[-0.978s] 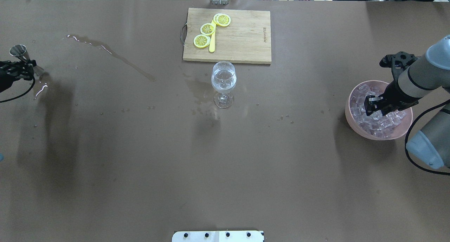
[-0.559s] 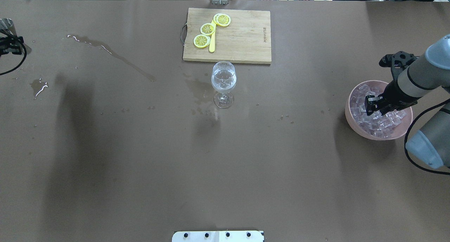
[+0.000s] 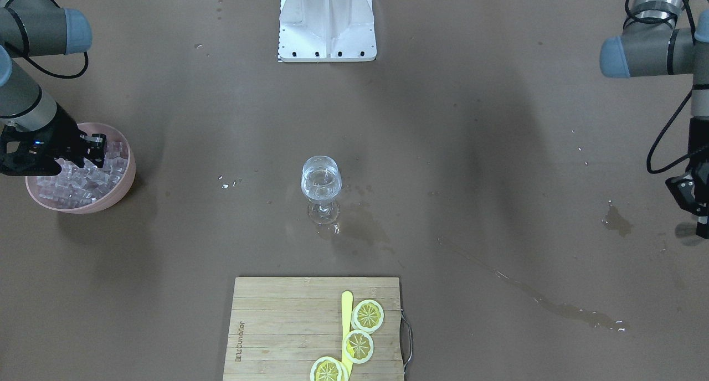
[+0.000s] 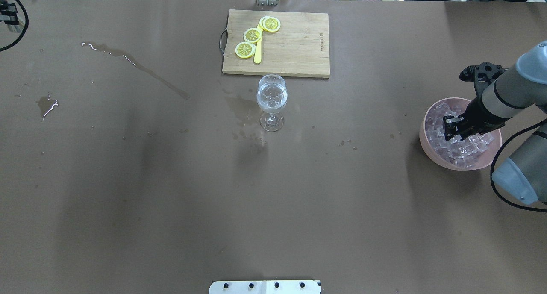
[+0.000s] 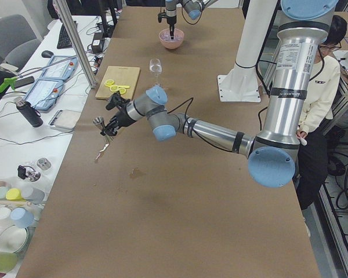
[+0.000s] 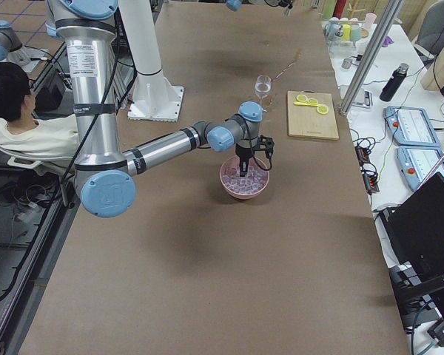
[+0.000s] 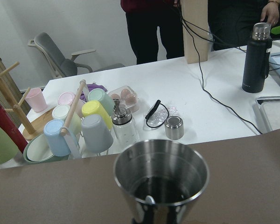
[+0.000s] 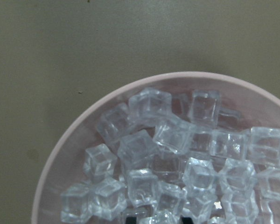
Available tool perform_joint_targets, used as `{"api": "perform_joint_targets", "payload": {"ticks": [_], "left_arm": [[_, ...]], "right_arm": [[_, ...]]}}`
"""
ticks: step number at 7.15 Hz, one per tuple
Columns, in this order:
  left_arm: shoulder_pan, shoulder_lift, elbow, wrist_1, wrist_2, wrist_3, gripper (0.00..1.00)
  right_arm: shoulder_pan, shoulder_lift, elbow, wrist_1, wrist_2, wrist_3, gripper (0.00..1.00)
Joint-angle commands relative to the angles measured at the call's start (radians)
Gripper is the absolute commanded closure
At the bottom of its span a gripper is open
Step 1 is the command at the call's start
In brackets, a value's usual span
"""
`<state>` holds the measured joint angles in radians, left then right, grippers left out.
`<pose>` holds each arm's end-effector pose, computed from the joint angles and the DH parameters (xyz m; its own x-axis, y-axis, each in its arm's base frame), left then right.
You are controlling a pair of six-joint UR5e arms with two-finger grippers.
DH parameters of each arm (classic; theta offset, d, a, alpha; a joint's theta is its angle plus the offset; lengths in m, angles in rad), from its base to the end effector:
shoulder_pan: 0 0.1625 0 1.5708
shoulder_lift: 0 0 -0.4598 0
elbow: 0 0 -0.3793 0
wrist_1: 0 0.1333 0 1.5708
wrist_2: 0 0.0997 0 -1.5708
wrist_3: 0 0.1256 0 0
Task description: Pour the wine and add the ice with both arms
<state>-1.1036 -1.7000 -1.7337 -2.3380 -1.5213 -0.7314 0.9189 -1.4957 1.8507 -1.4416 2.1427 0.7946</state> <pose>0.1370 -0.5813 0.4837 0.8254 0.0142 -0.5644 0.4445 0.6000 0.6652 -0.2681 -0.4590 0.5362 0.7444 0.0043 0.6678 0.0083 0.9998 -0.0157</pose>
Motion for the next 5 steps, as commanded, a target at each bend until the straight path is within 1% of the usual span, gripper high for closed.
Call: {"api": "perform_joint_targets", "payload": {"ticks": [1, 2, 3, 4, 5], "left_arm": [[0.049, -0.032, -0.096, 0.122, 0.047, 0.078, 1.00], [0.123, -0.058, -0.116, 0.188, 0.135, 0.098, 1.00], [0.202, -0.134, -0.133, 0.310, 0.226, 0.099, 1.00], [0.287, -0.223, -0.154, 0.447, 0.316, 0.099, 1.00], [0.354, -0.296, -0.179, 0.553, 0.390, 0.098, 1.00]], "right_arm": [[0.000, 0.021, 0.002, -0.006, 0.025, 0.000, 0.62], [0.000, 0.026, 0.004, -0.010, 0.026, 0.000, 0.63], [0.003, 0.028, 0.004, -0.011, 0.032, -0.002, 0.69], [0.015, 0.032, 0.004, -0.014, 0.037, -0.002, 0.71], [0.046, 0.031, 0.004, -0.016, 0.060, -0.003, 0.71]]}}
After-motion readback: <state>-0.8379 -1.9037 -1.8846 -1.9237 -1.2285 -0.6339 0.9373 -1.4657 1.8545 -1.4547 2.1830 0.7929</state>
